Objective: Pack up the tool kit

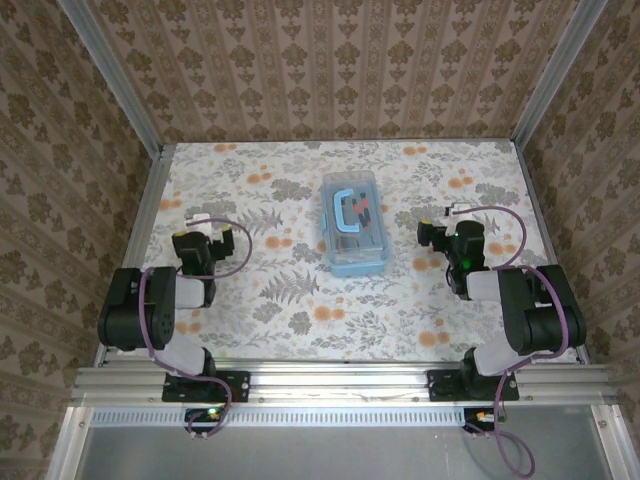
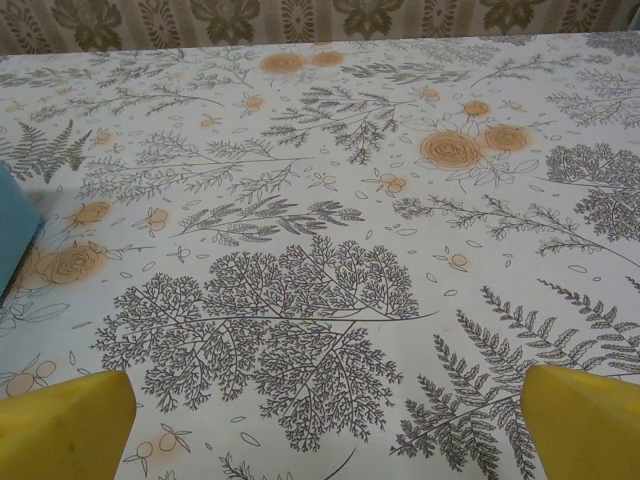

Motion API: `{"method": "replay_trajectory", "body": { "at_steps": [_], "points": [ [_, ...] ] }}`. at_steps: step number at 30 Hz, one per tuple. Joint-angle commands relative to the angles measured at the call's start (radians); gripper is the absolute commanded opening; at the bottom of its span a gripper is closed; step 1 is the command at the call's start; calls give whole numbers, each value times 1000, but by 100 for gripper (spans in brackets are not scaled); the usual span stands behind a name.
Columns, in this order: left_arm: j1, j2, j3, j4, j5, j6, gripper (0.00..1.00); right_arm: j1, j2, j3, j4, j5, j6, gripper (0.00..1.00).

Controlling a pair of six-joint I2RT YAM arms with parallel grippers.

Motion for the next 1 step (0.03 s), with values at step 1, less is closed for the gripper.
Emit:
{"method": "replay_trajectory", "body": {
  "at_steps": [1],
  "points": [
    [-9, -3, 22, 31, -33, 27, 100, 0, -1, -2, 36, -13, -16, 100]
  ]
}}
